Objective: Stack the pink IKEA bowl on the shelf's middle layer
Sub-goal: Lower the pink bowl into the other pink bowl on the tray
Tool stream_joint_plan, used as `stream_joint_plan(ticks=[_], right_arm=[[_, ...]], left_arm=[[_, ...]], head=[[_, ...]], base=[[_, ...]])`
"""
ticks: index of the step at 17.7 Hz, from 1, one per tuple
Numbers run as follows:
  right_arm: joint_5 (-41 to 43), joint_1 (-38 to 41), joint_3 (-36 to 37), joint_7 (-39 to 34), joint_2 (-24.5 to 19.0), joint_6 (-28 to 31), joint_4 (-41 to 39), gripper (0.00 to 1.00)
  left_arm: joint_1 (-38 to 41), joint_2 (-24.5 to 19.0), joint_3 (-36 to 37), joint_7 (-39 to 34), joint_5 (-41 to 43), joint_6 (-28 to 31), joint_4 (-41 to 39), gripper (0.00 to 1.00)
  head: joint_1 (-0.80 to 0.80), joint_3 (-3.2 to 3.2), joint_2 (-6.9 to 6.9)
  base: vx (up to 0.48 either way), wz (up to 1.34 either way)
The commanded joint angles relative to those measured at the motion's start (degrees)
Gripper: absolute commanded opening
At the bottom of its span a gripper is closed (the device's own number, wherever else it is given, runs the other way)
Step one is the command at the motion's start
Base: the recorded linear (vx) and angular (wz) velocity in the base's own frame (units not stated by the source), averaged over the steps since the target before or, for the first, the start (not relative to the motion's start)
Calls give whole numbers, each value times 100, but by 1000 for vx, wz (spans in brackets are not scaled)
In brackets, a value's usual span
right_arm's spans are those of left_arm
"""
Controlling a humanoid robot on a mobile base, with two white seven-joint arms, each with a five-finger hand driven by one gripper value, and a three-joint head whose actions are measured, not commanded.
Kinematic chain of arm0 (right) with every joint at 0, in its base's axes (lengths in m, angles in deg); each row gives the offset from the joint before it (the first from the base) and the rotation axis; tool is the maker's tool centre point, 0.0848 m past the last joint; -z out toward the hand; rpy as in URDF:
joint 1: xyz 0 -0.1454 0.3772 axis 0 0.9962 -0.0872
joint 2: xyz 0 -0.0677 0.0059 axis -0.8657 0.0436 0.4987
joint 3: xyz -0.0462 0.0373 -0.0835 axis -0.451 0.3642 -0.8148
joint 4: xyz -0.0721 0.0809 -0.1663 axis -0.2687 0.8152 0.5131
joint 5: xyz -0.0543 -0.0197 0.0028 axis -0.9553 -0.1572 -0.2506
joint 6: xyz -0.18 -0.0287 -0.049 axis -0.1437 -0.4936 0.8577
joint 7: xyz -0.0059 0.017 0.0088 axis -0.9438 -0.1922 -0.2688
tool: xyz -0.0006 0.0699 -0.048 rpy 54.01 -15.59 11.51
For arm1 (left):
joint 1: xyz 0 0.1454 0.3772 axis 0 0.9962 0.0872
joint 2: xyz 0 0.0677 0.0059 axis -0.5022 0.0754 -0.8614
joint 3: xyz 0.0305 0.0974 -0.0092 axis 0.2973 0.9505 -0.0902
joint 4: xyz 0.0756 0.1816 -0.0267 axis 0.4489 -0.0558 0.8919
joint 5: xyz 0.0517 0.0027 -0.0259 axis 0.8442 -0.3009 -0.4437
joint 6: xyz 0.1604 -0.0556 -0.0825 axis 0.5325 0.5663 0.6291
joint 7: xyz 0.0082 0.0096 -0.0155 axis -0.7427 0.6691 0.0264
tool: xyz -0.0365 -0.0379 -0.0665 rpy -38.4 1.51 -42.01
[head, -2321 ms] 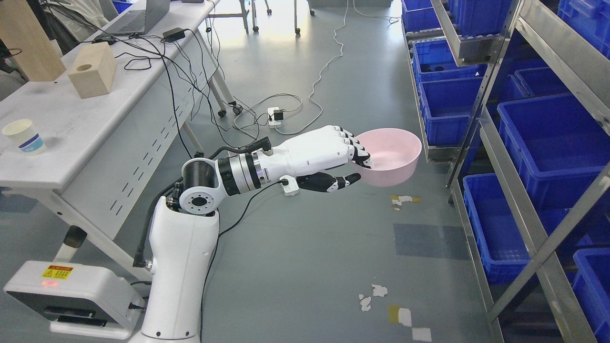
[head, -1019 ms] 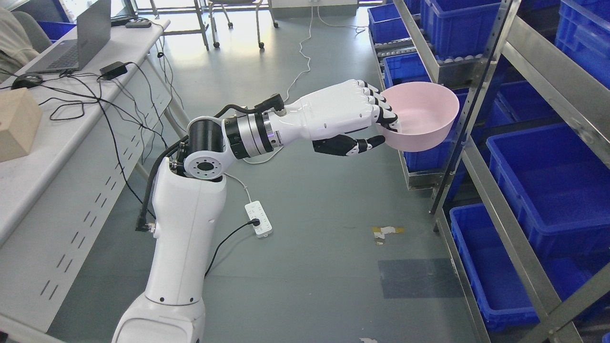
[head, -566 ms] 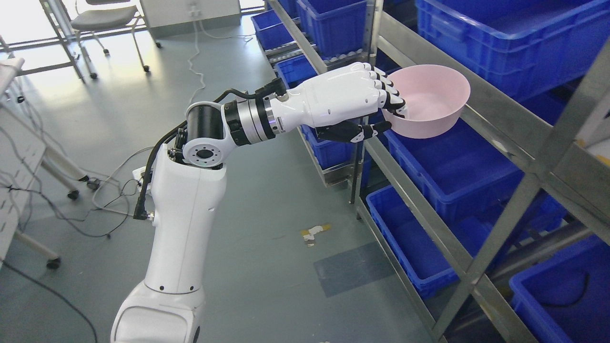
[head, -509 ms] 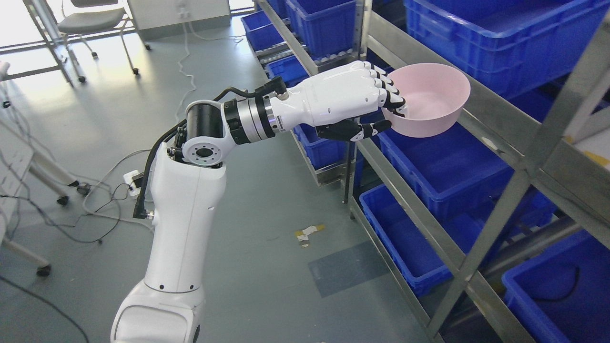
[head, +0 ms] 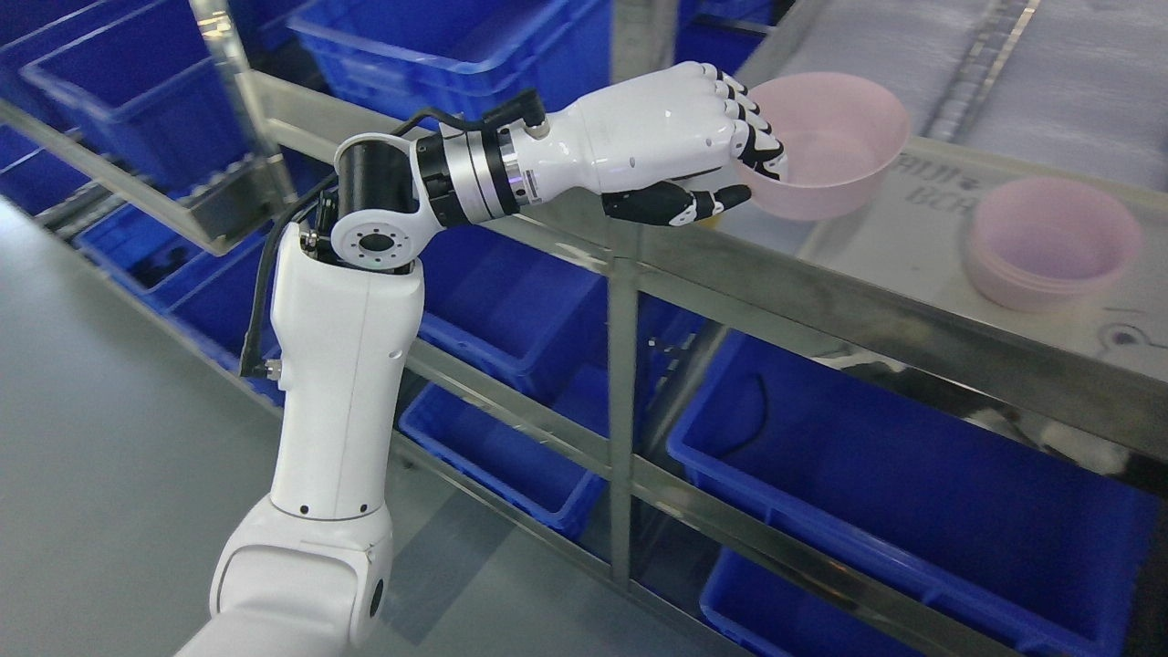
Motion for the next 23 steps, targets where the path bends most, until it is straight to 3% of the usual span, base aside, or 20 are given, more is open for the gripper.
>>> stream_joint_plan(ticks=[1, 5, 11, 17, 23], right_arm=[[0, 16, 0, 0, 100, -3, -100, 100], [0, 16, 0, 0, 100, -3, -100, 100], [0, 16, 0, 0, 100, -3, -100, 100], [0, 25, 0, 0, 100, -3, -100, 100], [0, 25, 0, 0, 100, -3, -100, 100]], left_arm=[[-703, -100, -239, 93, 112, -1, 670, 3], [-1205, -500, -187, 146, 920, -1, 1383, 4], [-477, -589, 165, 322, 1194, -1, 1393, 4], [-511, -100, 350, -161, 1325, -1, 1937, 4], [-652, -100, 376, -205, 1905, -1, 2289, 5]], head=[[0, 0, 0], [0, 0, 0], [0, 0, -1], [0, 0, -1], [0, 0, -2]], base=[[29, -1277], [31, -1164], [29, -624], [3, 2], [-2, 1]])
